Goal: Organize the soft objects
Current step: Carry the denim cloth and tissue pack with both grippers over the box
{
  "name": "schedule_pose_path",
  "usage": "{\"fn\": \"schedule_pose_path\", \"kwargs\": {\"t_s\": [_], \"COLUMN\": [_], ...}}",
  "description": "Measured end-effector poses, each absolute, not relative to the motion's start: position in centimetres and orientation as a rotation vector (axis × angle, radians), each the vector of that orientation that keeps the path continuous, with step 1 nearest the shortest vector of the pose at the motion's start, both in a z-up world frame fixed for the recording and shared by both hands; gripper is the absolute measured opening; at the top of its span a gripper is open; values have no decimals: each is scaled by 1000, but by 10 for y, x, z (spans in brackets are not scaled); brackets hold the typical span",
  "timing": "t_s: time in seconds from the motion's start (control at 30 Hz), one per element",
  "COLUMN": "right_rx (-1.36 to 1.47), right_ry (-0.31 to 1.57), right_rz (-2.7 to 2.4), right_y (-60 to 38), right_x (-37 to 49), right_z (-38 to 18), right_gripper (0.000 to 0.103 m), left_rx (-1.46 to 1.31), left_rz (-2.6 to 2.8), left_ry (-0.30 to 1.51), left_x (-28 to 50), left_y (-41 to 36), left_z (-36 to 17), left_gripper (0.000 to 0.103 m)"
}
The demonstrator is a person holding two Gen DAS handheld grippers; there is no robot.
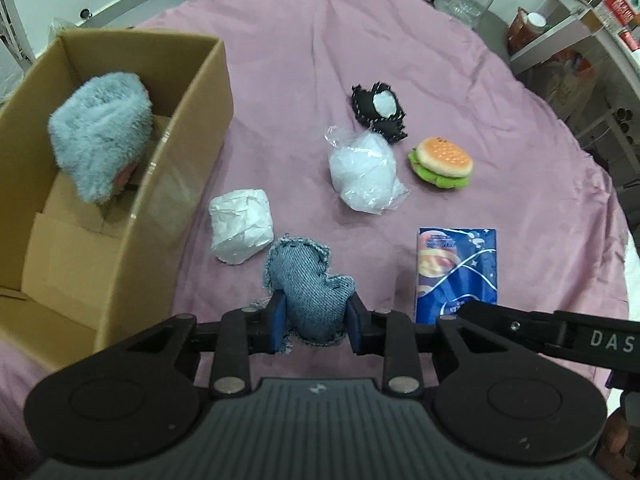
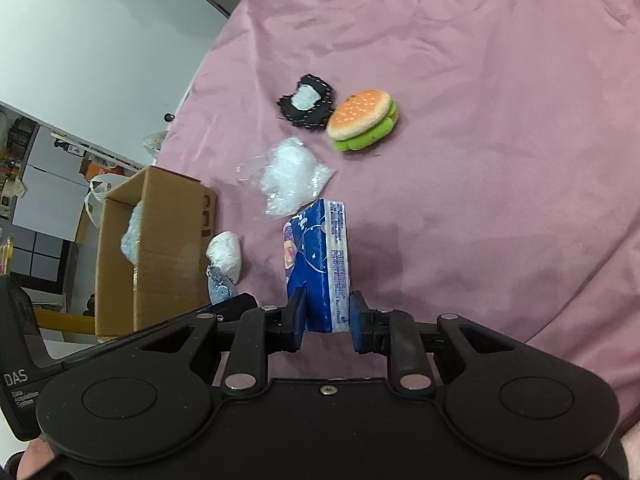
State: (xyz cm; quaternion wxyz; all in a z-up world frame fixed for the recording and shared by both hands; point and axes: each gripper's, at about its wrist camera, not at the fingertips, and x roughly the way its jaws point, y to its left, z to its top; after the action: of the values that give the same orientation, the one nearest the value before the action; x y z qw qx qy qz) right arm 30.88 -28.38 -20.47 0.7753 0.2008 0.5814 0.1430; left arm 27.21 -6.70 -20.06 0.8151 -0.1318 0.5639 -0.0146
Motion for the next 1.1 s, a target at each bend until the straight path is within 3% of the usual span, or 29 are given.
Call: {"fn": "schedule_pose_path", "kwargs": {"t_s": [1.1], "right_rx": [370], "right_ry": [1091], "right_rz": [376], "right_y": [-221], "right_x": [260], "right_z": [-128], "right_gripper": [22], "left_rx": [-288], "left_rz": [18], "left_ry": [1027], "left_x": [214], "left_y": [-9], "left_z": [-119], "left_gripper": [30]}}
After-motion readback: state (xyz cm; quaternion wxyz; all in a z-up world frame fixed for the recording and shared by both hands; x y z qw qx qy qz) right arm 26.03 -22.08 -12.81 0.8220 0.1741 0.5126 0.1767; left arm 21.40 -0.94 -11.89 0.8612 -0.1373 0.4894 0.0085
